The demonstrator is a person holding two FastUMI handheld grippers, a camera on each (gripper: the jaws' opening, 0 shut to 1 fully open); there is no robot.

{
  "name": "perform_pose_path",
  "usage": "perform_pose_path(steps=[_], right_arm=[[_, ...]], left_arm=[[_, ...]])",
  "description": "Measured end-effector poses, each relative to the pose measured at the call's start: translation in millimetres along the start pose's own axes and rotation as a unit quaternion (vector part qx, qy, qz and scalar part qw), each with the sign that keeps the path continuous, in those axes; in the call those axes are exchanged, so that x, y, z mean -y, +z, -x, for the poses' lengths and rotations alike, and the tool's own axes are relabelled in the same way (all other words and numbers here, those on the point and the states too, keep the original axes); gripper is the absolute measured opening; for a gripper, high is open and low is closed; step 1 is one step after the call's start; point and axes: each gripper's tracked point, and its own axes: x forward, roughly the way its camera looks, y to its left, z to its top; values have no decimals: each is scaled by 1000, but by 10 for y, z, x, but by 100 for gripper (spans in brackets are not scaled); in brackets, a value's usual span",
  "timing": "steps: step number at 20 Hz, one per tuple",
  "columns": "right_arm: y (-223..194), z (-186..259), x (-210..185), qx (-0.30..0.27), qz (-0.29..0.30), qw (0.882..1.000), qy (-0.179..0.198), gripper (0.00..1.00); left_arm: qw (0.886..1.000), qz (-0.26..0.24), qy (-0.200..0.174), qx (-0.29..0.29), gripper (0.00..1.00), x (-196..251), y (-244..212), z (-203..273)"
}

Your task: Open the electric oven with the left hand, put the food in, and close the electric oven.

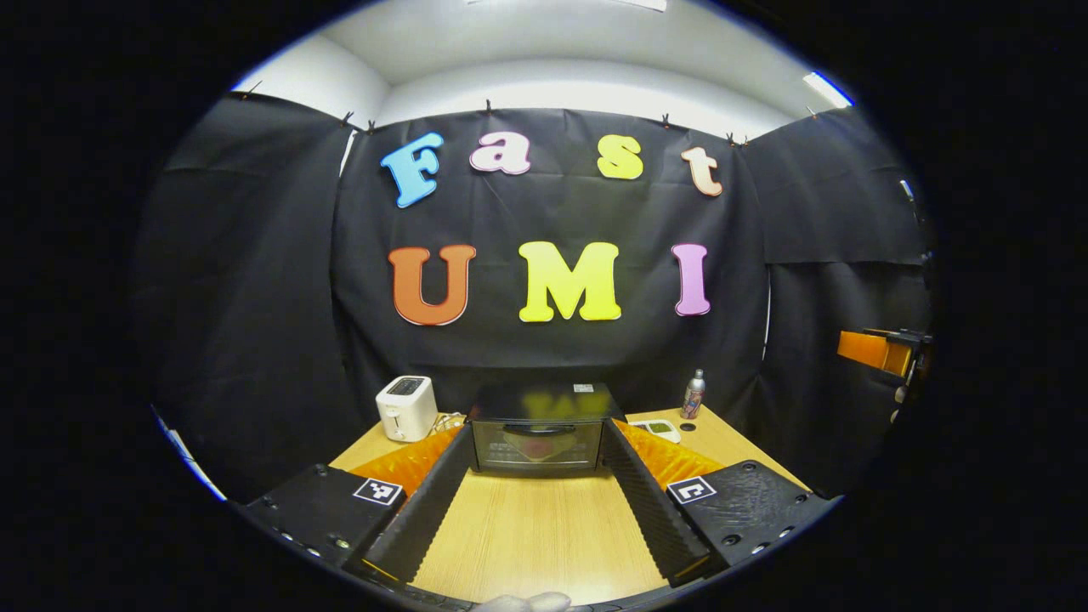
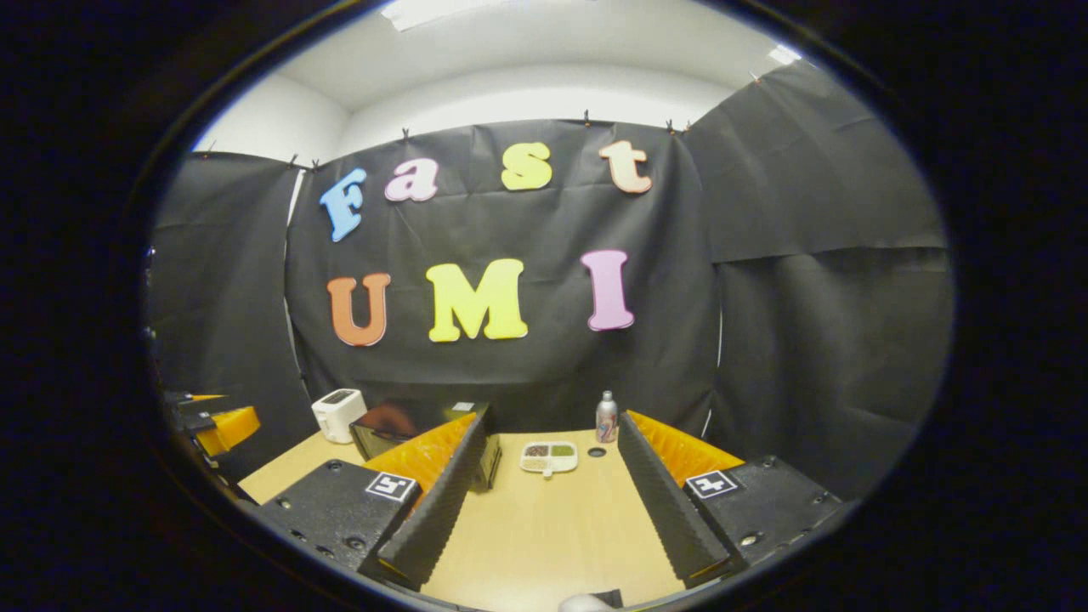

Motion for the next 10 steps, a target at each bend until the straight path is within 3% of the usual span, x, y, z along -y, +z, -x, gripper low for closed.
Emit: perform_pose_path(steps=[6, 7, 8, 10], right_arm=[[151, 444, 193, 25, -2, 1000, -1, 95], [169, 501, 207, 30, 9, 1000, -3, 100], [214, 544, 214, 37, 19, 999, -7, 95], [244, 624, 156, 41, 29, 999, -4, 95]], left_arm=[[999, -22, 40, 25, 96, 10, 261, 557], [999, -20, 40, 26, 96, 15, 296, 601], [998, -22, 42, 32, 97, 13, 371, 618], [998, -28, 52, 29, 96, -67, 394, 636]])
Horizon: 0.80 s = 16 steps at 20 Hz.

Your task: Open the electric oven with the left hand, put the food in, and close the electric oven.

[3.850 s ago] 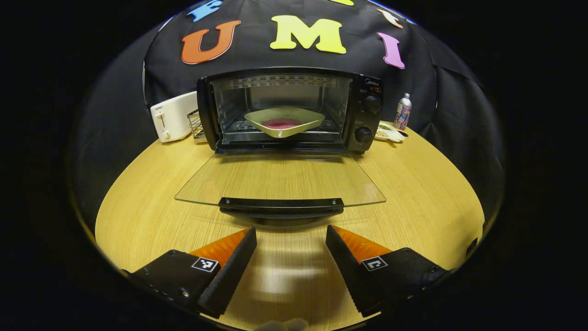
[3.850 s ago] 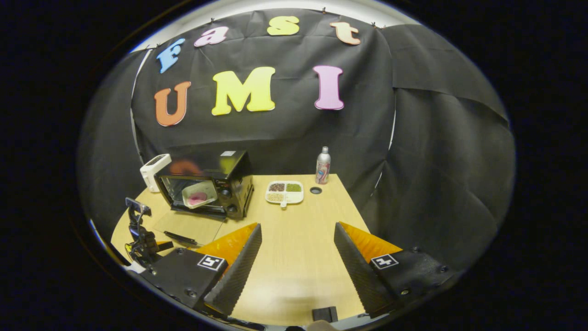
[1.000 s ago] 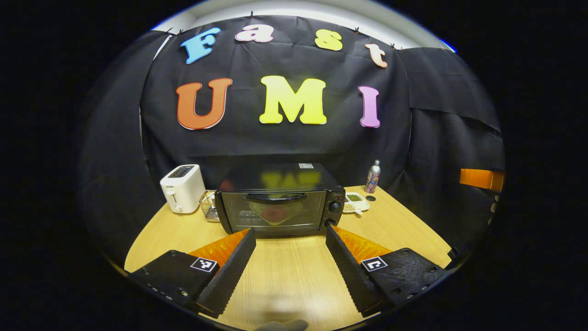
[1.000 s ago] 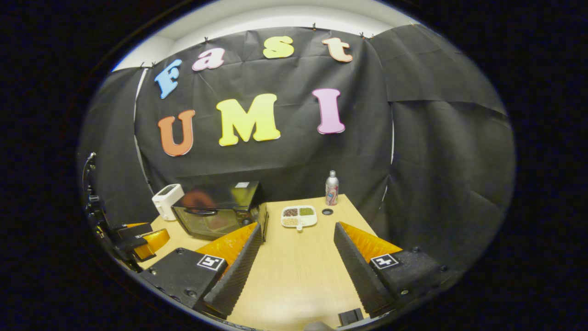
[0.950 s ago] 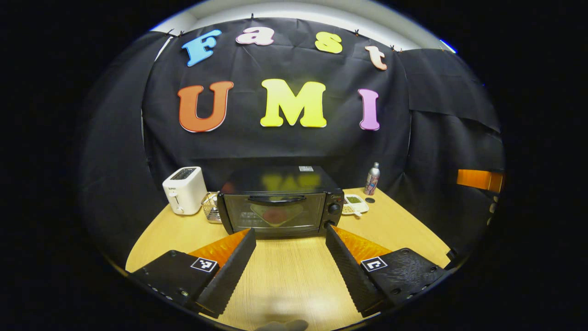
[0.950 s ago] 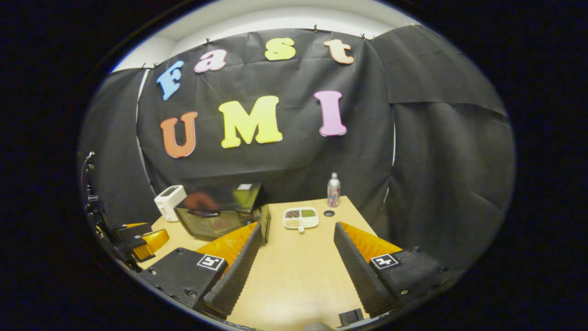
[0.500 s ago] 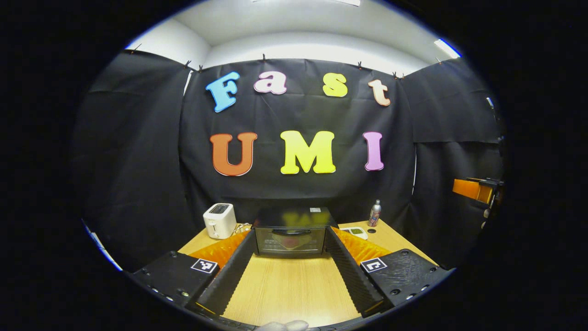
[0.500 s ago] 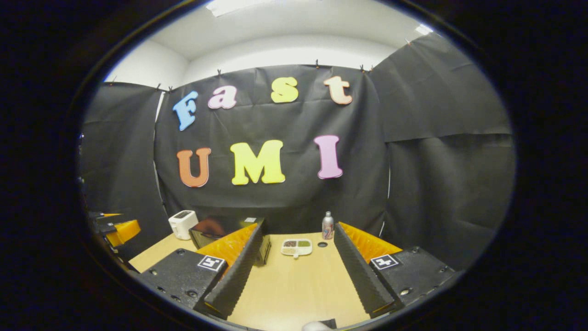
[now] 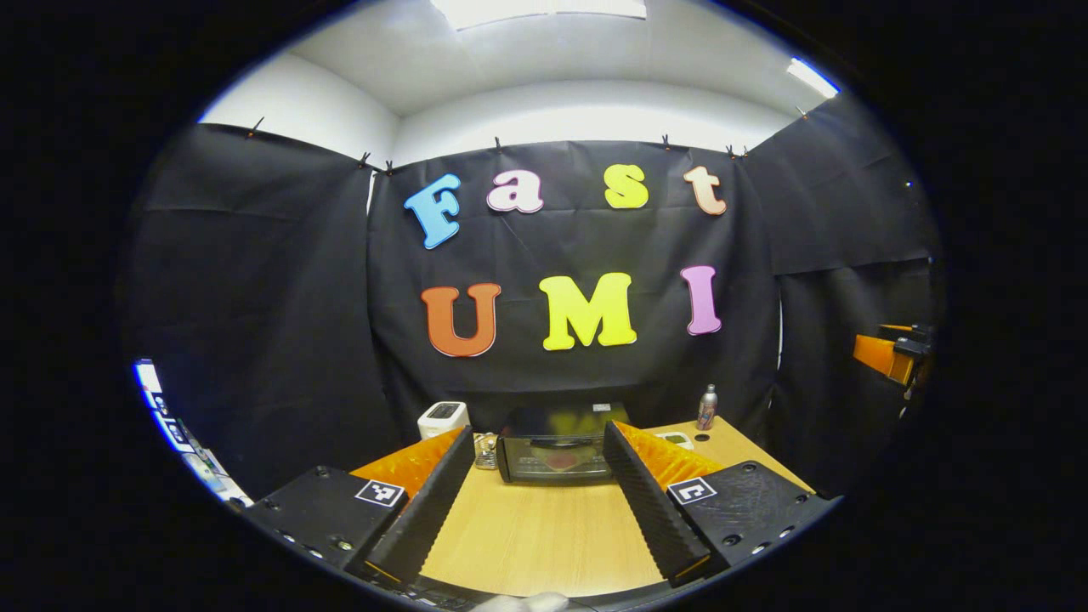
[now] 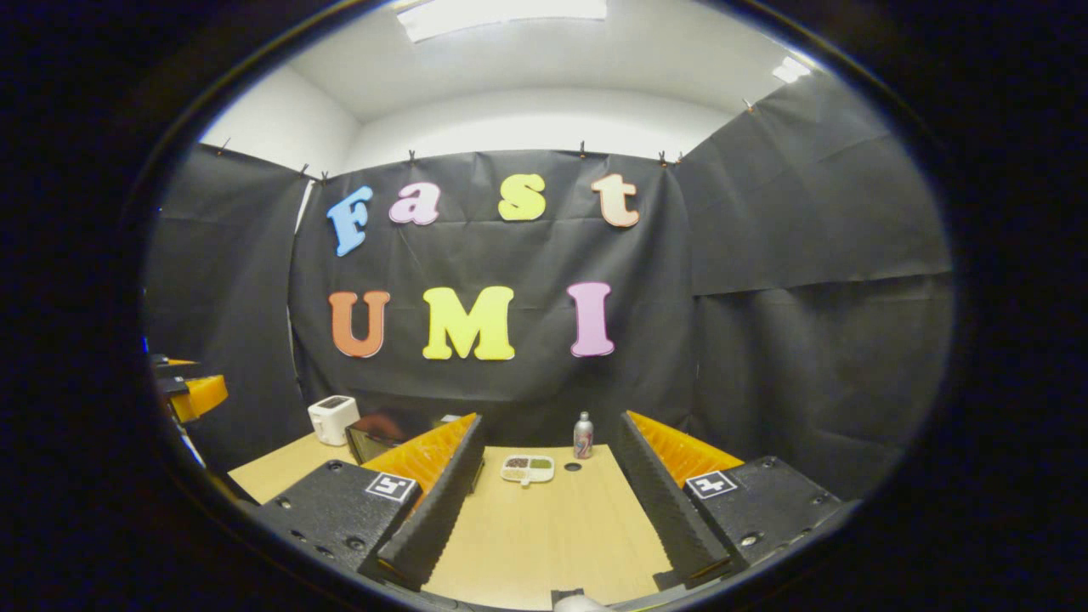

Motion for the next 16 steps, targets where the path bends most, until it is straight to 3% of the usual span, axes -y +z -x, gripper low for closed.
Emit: perform_pose_path(steps=[3, 4, 5, 7, 8, 11, 12, 15, 16], right_arm=[[36, 24, -68, 3, -2, 1000, 8, 95], [39, 34, -51, 1, -7, 1000, 5, 100], [72, 42, -85, 3, -14, 1000, 8, 96], [37, 48, -64, -2, -15, 1000, 5, 100], [19, 53, -37, -5, -15, 1000, 2, 95], [-44, 83, -26, -17, -20, 1000, 1, 100], [-71, 90, -14, -20, -20, 1000, 1, 96], [-162, 107, 17, -34, -10, 999, 0, 100], [-160, 121, 35, -34, -7, 999, -1, 96]], left_arm=[[1000, 16, -5, 5, 96, 76, 69, 0], [1000, 17, -7, 5, 96, 95, 72, -4], [1000, 14, -11, 9, 96, 117, 95, -1], [1000, 8, -11, 15, 96, 131, 130, 4], [1000, 7, -12, 18, 96, 157, 134, 7], [1000, 10, -22, 19, 96, 258, 127, 22], [999, 10, -25, 20, 96, 294, 123, 16], [999, 8, -34, 28, 96, 389, 139, 6], [999, 9, -37, 28, 96, 432, 127, -1]])
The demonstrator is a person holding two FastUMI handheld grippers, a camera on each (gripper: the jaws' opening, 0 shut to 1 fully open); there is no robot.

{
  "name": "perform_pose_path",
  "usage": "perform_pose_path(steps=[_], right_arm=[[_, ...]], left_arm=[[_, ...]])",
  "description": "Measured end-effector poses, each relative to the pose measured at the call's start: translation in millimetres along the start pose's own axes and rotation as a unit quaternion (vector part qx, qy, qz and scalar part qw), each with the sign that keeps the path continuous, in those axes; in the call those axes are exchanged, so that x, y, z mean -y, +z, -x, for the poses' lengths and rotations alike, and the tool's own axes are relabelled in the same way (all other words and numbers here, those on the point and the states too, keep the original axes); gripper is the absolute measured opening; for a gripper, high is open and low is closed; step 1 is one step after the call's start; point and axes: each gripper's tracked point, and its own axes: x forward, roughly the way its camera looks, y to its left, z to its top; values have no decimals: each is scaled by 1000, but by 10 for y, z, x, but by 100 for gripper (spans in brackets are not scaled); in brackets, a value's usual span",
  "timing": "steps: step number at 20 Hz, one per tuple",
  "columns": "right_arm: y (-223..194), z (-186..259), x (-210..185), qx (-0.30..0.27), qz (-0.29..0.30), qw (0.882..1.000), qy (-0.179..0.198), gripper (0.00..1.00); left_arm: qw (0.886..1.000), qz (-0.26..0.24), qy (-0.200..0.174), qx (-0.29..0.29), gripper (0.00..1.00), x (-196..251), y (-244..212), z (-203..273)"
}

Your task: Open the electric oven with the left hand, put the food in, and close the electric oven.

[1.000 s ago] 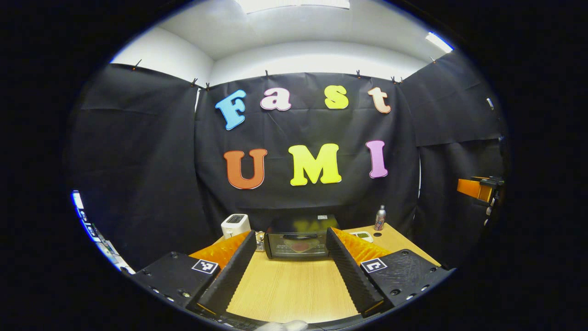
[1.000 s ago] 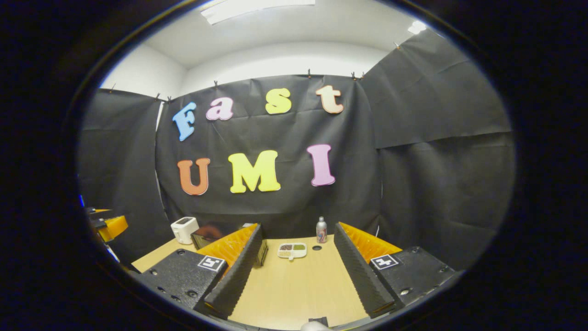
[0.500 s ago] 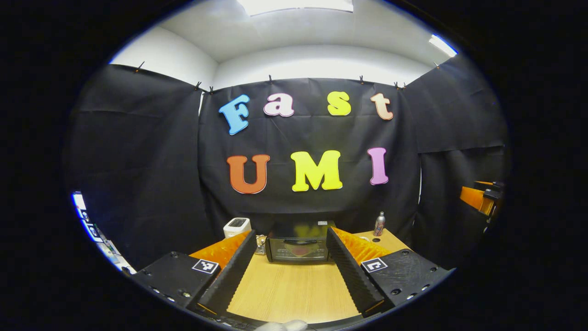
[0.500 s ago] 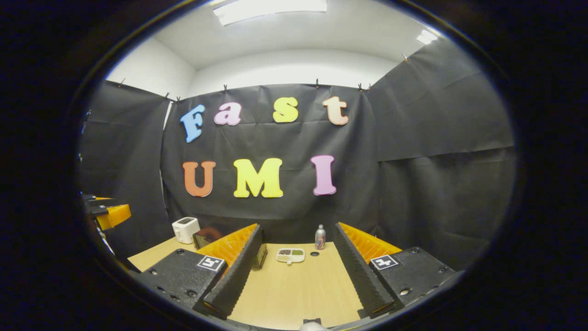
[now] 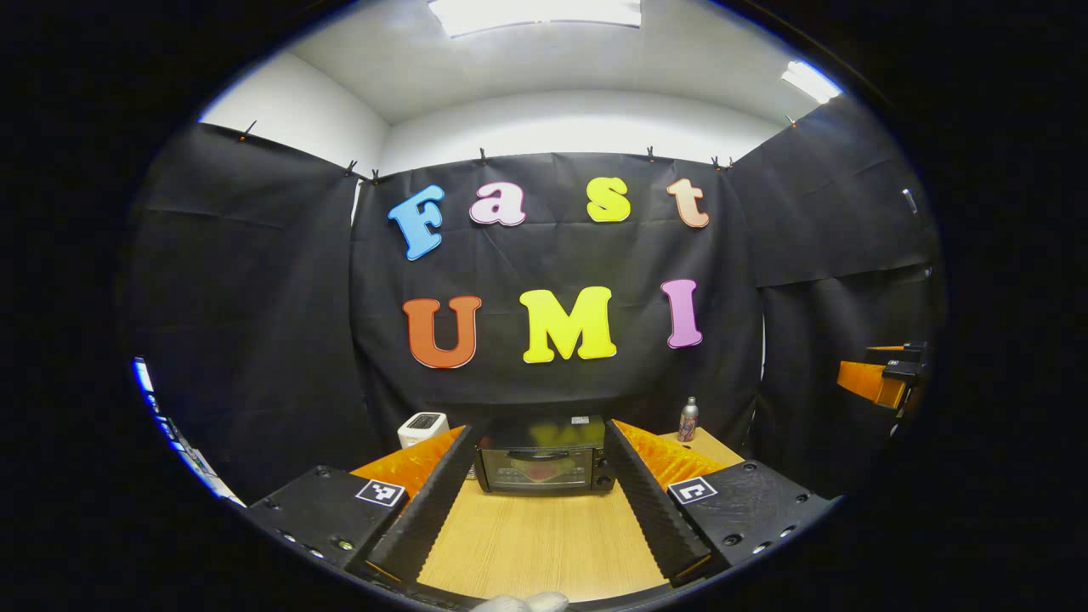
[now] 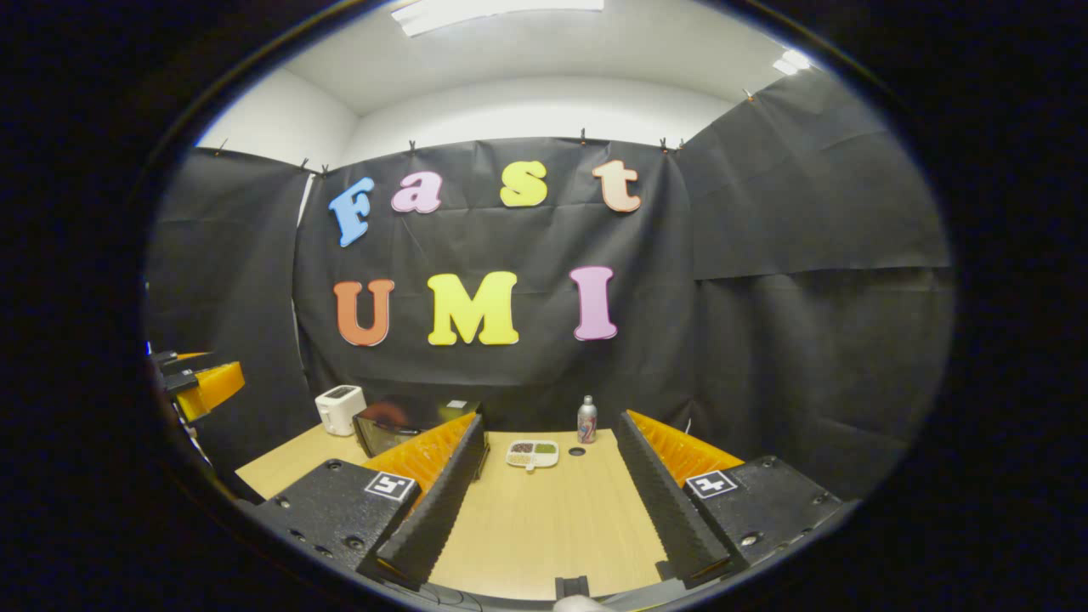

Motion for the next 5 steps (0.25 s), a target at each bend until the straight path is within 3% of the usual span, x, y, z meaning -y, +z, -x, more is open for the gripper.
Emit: perform_pose_path(steps=[5], right_arm=[[-4, 33, 53, 4, -3, 1000, 0, 96]], left_arm=[[1000, 7, -6, -6, 96, 92, -47, -18]])
